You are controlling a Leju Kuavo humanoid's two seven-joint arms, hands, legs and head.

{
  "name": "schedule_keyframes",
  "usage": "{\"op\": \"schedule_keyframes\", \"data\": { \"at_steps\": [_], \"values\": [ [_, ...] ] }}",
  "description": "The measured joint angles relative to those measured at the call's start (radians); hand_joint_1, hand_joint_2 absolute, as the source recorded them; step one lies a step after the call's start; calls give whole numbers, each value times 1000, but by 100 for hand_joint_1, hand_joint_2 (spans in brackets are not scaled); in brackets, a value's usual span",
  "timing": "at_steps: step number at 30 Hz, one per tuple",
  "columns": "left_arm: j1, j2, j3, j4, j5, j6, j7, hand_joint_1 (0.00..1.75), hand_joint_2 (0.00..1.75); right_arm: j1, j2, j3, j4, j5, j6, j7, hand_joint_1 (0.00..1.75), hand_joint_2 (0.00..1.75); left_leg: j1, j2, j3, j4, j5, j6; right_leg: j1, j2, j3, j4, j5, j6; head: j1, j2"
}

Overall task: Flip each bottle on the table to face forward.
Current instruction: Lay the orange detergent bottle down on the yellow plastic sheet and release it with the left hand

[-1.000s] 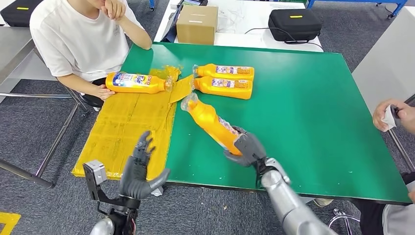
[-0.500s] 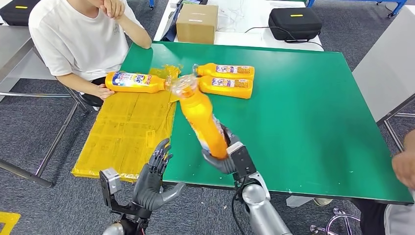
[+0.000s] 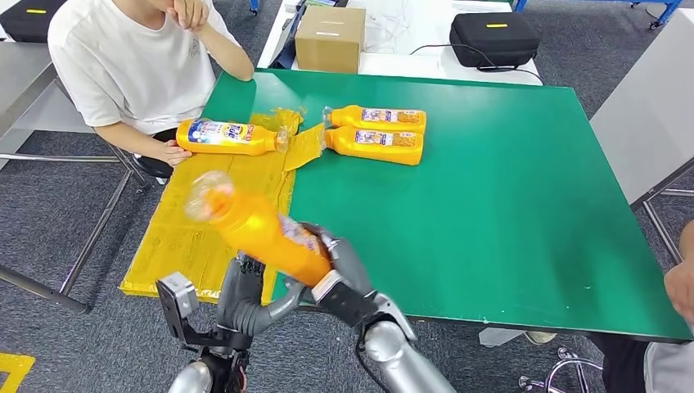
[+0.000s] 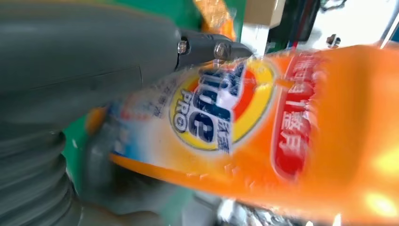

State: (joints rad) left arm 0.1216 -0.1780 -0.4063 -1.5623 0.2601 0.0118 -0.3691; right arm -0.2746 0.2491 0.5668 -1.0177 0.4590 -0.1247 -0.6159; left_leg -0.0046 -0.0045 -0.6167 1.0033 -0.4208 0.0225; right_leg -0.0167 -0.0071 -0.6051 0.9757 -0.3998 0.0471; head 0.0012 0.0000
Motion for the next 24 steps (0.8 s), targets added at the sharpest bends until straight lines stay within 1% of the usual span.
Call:
{"op": "schedule_keyframes", "data": {
  "at_steps": [2, 4, 9, 18, 20, 22, 23, 24],
  "values": [
    [-4, -3, 0, -8, 40, -1, 6, 0, 175, 0, 6, 46, 0, 5, -41, -13, 175, 175, 0, 0, 0, 0, 0, 0, 0, 0, 0, 0, 0, 0, 0, 0],
    [-4, -4, 3, -21, 54, 10, -1, 0, 175, 0, 9, 80, 0, 0, -62, -16, 175, 175, 0, 0, 0, 0, 0, 0, 0, 0, 0, 0, 0, 0, 0, 0],
    [-5, -8, 21, -44, 48, 42, -15, 0, 175, -6, 2, 132, 3, 3, -62, -7, 175, 175, 0, 0, 0, 0, 0, 0, 0, 0, -1, 0, 0, 0, 0, 0],
    [-4, -17, 42, -49, 47, 42, -15, 0, 175, -29, -2, 160, 17, 6, -60, -3, 175, 175, 0, 1, 0, 0, 0, 0, 0, 0, -1, 0, 0, 0, 0, 0],
    [-4, -18, 44, -49, 60, 26, -11, 0, 175, -33, -3, 164, 21, 8, -56, 2, 175, 175, 0, 1, 0, 0, 0, 0, 0, 1, -1, 0, 0, 0, 0, 0],
    [-4, -18, 48, -49, 95, -14, 2, 0, 175, -39, -3, 170, 30, 11, -53, 7, 175, 175, 0, 1, 0, 0, 0, 0, 0, 1, -2, 0, 0, 0, 0, 0],
    [-4, -18, 52, -49, 118, -38, 10, 26, 175, -43, -3, 172, 37, 14, -52, 8, 175, 175, 0, 1, -1, 0, 0, 0, 0, 1, -2, 0, 0, 0, 0, 0],
    [-3, -18, 58, -49, 138, -60, 16, 70, 175, -47, -4, 174, 44, 18, -52, 8, 175, 175, 0, 1, -1, 0, 0, 0, 0, 1, -2, 0, 0, 0, 0, 0]
  ]
}}
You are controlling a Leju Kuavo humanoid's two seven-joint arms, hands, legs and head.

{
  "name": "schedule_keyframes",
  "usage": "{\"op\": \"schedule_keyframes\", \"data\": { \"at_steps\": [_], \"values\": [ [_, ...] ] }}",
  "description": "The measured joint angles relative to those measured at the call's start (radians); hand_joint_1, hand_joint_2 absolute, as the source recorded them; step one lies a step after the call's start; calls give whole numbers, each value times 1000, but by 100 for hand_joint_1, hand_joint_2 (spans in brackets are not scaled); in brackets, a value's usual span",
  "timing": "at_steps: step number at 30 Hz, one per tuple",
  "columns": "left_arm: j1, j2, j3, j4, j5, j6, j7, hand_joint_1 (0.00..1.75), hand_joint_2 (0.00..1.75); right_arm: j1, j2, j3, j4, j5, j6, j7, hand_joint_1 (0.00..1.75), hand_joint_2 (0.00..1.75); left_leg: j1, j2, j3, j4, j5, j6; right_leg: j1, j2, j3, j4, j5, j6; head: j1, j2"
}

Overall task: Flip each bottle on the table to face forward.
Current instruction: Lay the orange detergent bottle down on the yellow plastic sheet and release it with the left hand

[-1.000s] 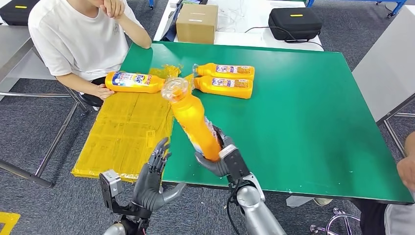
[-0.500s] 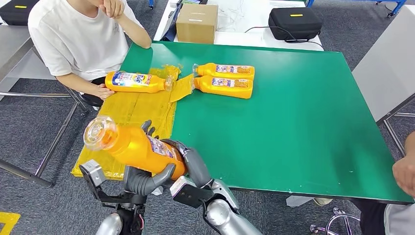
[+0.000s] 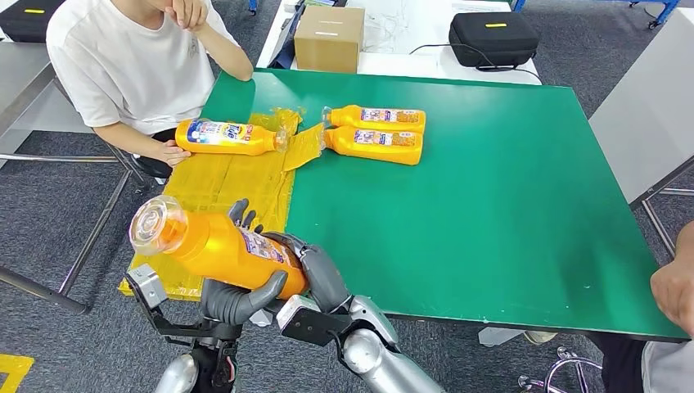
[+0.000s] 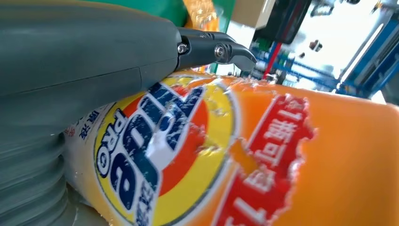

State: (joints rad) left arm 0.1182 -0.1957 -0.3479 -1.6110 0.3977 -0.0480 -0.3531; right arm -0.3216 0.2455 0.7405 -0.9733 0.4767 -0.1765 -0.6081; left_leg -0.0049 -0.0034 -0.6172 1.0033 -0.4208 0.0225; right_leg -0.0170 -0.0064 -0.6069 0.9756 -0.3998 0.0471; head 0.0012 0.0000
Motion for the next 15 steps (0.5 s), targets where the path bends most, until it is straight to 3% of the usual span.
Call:
{"op": "schedule_keyframes", "data": {
  "at_steps": [2, 3, 4, 5, 8, 9, 12, 15],
  "values": [
    [1, 0, 13, 0, 25, -29, 4, 157, 175, -8, 0, 3, 15, 5, 2, 0, 175, 175, 0, 0, 0, 0, 0, 0, 0, 0, 0, 0, 0, 0, 0, 0],
    [1, 0, 19, 0, 31, -35, 4, 175, 175, -13, 0, 5, 21, 6, 3, 0, 175, 175, 0, 0, 0, 0, 0, 0, 0, 0, 0, 0, 0, 0, 0, 0],
    [1, 0, 24, 0, 35, -38, 3, 175, 175, -17, 0, 8, 28, 6, 5, 0, 168, 175, 0, 0, 0, 0, 0, 0, 0, 0, 0, 0, 0, 0, 0, 0],
    [1, 0, 28, 0, 38, -41, 3, 175, 175, -20, 1, 11, 34, 6, 7, 0, 148, 175, 0, 0, 0, 0, 0, 0, 0, 0, -1, 0, 0, 0, 0, 0],
    [1, 0, 40, 0, 49, -59, 1, 175, 175, -29, 2, 16, 49, 7, 16, 1, 56, 175, 0, 0, 0, 0, 0, 0, 0, 0, -1, 0, 0, 0, 0, 0],
    [1, 0, 43, 0, 50, -68, -3, 175, 175, -30, 2, 17, 53, 7, 19, 2, 34, 175, 0, 0, 0, 0, 0, 0, 0, 0, -1, 0, 0, 0, 0, 0],
    [1, 0, 56, 0, 53, -107, -22, 175, 175, -27, 3, 17, 58, 8, 26, 6, 1, 175, 0, 1, 0, 0, 0, 0, 0, 0, -1, 0, 0, 0, 0, 0],
    [4, 0, 69, 0, 67, -147, -27, 175, 175, -15, 2, 17, 58, 13, 25, 6, 0, 175, 0, 1, 0, 0, 0, 0, 0, 1, -1, 0, 0, 0, 0, 0]
  ]
}}
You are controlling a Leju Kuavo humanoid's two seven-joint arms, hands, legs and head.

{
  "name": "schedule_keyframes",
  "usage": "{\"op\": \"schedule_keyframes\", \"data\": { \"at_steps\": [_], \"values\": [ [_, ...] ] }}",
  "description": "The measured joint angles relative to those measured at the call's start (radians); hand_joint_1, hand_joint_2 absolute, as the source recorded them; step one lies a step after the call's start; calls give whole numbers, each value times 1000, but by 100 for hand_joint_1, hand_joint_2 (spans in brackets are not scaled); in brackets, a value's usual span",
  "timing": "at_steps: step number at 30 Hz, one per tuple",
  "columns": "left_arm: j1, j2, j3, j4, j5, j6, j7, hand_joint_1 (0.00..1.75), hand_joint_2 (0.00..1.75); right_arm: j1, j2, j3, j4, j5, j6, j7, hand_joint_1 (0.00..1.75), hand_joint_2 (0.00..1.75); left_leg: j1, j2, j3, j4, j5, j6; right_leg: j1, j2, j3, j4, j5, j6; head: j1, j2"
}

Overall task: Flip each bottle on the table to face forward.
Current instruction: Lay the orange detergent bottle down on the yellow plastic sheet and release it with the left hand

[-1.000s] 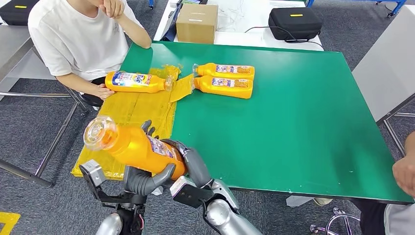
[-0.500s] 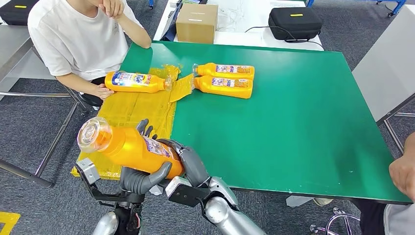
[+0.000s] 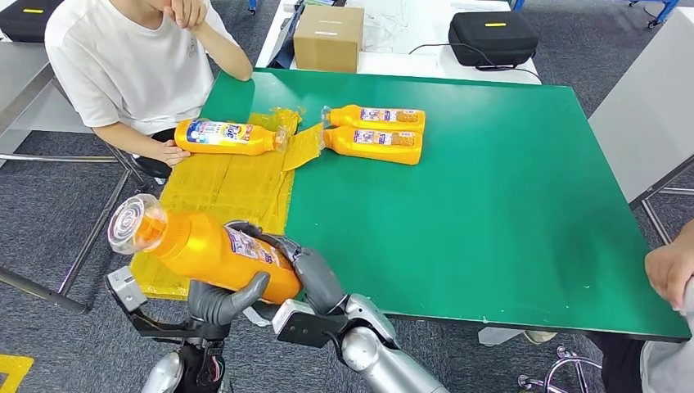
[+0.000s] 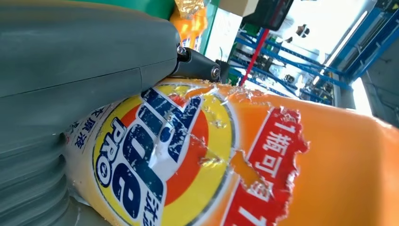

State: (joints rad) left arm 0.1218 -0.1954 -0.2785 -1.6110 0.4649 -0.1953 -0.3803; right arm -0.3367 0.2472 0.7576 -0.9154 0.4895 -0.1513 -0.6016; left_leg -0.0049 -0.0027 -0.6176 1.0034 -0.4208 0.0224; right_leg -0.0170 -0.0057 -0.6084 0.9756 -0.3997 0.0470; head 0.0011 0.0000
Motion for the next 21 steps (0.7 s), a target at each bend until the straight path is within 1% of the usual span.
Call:
{"op": "schedule_keyframes", "data": {
  "at_steps": [2, 6, 11, 13, 14, 15, 18, 21],
  "values": [
    [2, 0, 7, 0, 6, -15, 1, 175, 175, 8, 0, 0, -2, 4, -3, 0, 0, 175, 0, 0, 0, 0, 0, 0, 0, 0, 0, 0, 0, 0, 0, 0],
    [6, 0, 12, 0, 10, -25, 3, 175, 175, 18, 0, -1, -7, 10, -5, 1, 0, 0, 0, 0, 0, 0, 0, 0, 0, 0, -1, 0, 0, 0, 0, 0],
    [8, -2, 20, -8, 24, -63, -7, 175, 175, 42, -9, -14, -14, 13, -18, 24, 0, 0, 0, -1, 0, 0, 0, 0, 0, 0, 0, 0, 0, 0, 0, 0],
    [10, -5, 21, -13, 7, -53, -8, 175, 175, 63, -19, -27, -22, 17, -30, 32, 0, 0, 0, 0, -1, 0, 0, 0, 0, 0, 0, 0, 0, 0, 0, 0],
    [9, -9, 21, -15, -15, -30, -10, 175, 175, 75, -21, -32, -28, 22, -38, 35, 0, 0, 0, 0, -1, 0, 0, 0, 0, 0, 0, 0, 0, 0, 0, 0],
    [6, -13, 21, -16, -52, 14, -17, 175, 175, 88, -24, -38, -35, 28, -48, 38, 0, 0, 0, 0, -1, 0, 0, 0, 0, 1, 0, 0, 0, 0, 0, 0],
    [-14, -21, 25, -18, -223, 190, -58, 175, 175, 139, -30, -51, -62, 50, -83, 46, 0, 0, 0, -1, -1, 0, 0, 0, 0, 0, 0, 0, 0, 0, 1, 0],
    [-46, -20, 40, -9, -387, 312, -89, 175, 175, 185, -31, -55, -95, 59, -119, 43, 0, 0, 0, -1, -2, 0, 0, 0, 0, 0, -1, 0, 0, 0, 1, 0]
  ]
}}
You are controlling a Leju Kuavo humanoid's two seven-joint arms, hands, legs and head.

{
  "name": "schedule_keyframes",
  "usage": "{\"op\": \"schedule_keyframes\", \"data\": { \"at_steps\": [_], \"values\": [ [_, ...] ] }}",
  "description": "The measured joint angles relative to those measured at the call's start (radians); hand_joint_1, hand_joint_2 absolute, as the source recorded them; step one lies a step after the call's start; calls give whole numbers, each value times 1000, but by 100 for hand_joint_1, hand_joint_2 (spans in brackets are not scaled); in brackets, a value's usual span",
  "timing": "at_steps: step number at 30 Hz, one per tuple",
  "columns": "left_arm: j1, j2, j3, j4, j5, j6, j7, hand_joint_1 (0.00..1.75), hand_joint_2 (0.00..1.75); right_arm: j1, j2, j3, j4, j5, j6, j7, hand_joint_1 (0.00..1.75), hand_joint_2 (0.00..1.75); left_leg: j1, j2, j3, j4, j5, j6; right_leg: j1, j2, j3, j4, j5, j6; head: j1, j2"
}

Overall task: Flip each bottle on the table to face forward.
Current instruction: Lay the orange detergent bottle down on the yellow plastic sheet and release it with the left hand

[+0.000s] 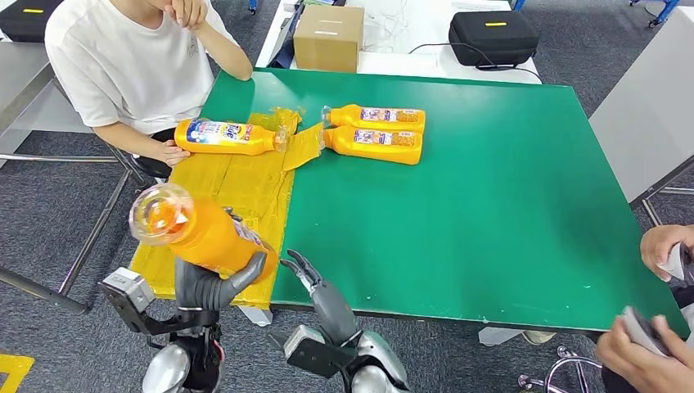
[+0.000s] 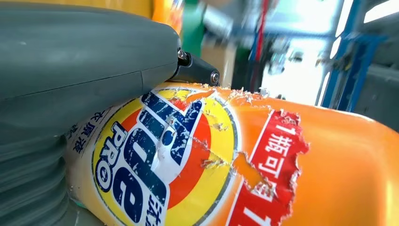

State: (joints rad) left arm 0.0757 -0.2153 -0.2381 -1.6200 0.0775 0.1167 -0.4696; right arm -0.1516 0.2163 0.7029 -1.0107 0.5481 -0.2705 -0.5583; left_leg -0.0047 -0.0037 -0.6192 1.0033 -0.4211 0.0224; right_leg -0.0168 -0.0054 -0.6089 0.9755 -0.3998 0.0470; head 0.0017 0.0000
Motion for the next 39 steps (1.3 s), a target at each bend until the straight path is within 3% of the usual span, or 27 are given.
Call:
{"op": "schedule_keyframes", "data": {
  "at_steps": [3, 9, 16, 21, 29, 30, 31, 34, 35, 37, 39],
  "values": [
    [-42, 6, 26, 36, -144, 77, -8, 175, 175, 27, -2, -9, -24, -18, -38, -29, 0, 0, 0, 0, 0, 0, 0, 0, 0, 0, 0, 0, 0, 0, 0, 0],
    [-101, 25, 71, 111, -285, 137, 0, 175, 175, 51, -6, -33, -55, -58, -52, -69, 0, 0, 0, 0, 0, 0, 1, 0, 0, 0, 0, 0, 1, 0, 0, 0],
    [-177, 76, 81, 264, -776, 288, 47, 175, 175, 86, -19, -58, -97, -98, 10, -89, 0, 0, 0, 0, 0, 0, 0, 0, 0, 0, 0, 0, 0, 0, 0, 0],
    [-253, 105, 78, 402, -951, 274, 108, 175, 175, 100, -24, -69, -113, -107, 58, -107, 0, 0, 0, 0, 0, 0, 1, 0, 0, 0, 0, 0, 0, 0, 0, 0],
    [-455, 148, 31, 737, -1184, 163, 196, 171, 175, 118, -30, -75, -153, -167, 89, -138, 0, 0, 0, 1, 0, 0, 2, -1, 0, 0, 0, 1, 1, 0, 0, 0],
    [-477, 152, 25, 775, -1198, 145, 209, 162, 175, 121, -32, -74, -157, -173, 88, -138, 0, 0, 0, 1, 0, 0, 2, -1, 0, 0, 0, 1, 1, 0, 0, 0],
    [-498, 155, 21, 809, -1209, 128, 222, 139, 175, 123, -34, -75, -161, -177, 89, -139, 0, 0, 0, 1, 0, 0, 2, -1, 0, 0, 0, 1, 1, 0, 0, 0],
    [-560, 161, 6, 901, -1242, 80, 261, 45, 175, 130, -37, -76, -168, -183, 100, -139, 0, 0, 0, 0, 0, 0, 2, -1, 0, 0, 0, 1, 1, 0, 0, 0],
    [-578, 162, 0, 928, -1252, 68, 273, 24, 175, 133, -38, -77, -169, -185, 104, -139, 0, 0, 0, 0, 0, 0, 2, -1, 0, 0, 1, 1, 1, 0, 0, 0],
    [-611, 164, -10, 970, -1263, 48, 288, 0, 175, 137, -39, -79, -169, -190, 109, -139, 0, 0, 0, 0, 0, 0, 2, -1, 0, 0, 1, 1, 1, 0, 0, 0],
    [-642, 165, -17, 1008, -1265, 19, 300, 0, 175, 140, -40, -81, -170, -194, 111, -139, 0, 0, 0, 0, 1, 0, 2, -1, 0, 0, 1, 1, 1, 0, 0, 0]
  ]
}}
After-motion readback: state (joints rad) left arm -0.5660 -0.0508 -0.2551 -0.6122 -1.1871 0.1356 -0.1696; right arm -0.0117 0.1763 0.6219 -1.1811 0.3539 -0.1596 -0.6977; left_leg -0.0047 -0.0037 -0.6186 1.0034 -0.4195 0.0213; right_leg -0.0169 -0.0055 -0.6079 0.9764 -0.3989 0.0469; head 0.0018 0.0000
